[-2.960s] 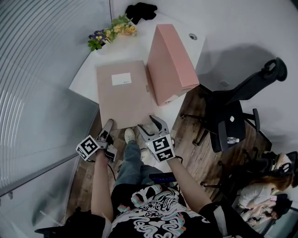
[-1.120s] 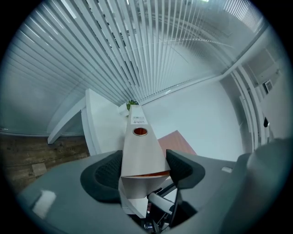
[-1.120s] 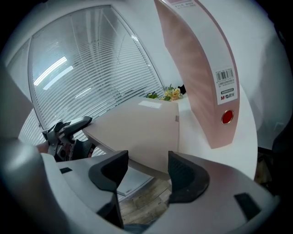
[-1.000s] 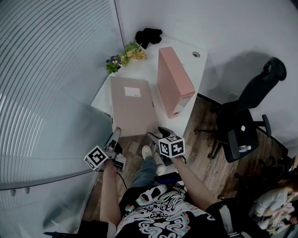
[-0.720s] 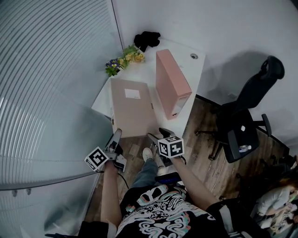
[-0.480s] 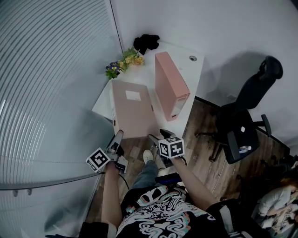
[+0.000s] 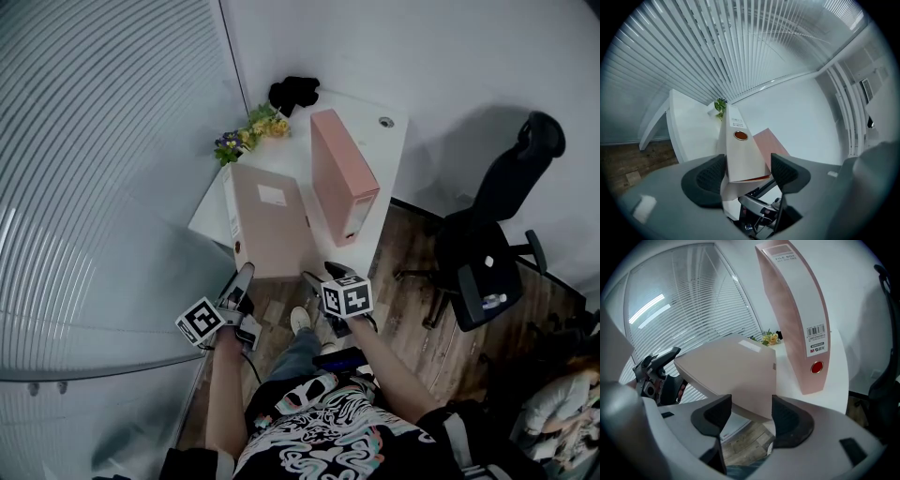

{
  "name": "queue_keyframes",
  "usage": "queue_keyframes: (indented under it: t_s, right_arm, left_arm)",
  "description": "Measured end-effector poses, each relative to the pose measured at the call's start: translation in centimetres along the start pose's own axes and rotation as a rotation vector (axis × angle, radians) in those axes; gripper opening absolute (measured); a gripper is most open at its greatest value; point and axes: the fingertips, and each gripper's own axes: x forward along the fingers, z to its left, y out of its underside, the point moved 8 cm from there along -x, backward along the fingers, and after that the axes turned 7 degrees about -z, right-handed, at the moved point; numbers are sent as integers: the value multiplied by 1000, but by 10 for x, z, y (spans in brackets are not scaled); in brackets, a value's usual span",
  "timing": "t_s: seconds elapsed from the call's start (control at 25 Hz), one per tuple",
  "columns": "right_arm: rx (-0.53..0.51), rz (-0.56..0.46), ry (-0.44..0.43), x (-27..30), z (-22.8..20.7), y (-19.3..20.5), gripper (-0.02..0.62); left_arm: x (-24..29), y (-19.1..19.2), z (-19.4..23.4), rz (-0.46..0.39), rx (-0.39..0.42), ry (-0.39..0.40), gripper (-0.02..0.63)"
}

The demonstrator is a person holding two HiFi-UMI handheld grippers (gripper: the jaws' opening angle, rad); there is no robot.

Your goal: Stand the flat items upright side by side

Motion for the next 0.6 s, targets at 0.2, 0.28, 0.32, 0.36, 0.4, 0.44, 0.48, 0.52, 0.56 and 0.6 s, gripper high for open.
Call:
queue_keyframes:
  t_s: [0.2,0.28,0.32,0.36,0.4,0.44,0.48,0.52,0.56,0.6]
  right_arm:
    - [-19,-6,-11,-5,8,-5,255]
    - [-17,-16,-17,-6,9,-7,255]
    - [-14,-22,-22,-7,10,-8,255]
    - [-11,-28,-28,-8,11,-9,260]
    - [-9,-33,-33,-9,12,-10,265]
    - [-9,-37,-36,-10,13,-12,265]
    - [-11,-42,-39,-11,14,-14,265]
    - [-11,-51,-43,-12,15,-16,265]
    - [-7,-63,-49,-13,16,-20,267]
    - [0,-78,-58,-15,18,-24,275]
  left_arm:
    - [0,0,-9,-5,-4,28,276]
    - [1,1,-11,-3,0,32,276]
    - [2,2,-12,-2,1,36,276]
    - [2,3,-13,-1,2,41,275]
    - [3,3,-14,2,5,46,275]
    - [4,4,-16,5,8,50,273]
    - [4,4,-17,9,11,53,272]
    - [5,4,-18,13,13,57,270]
    - [6,5,-19,17,15,61,270]
    - [7,6,-20,21,15,65,268]
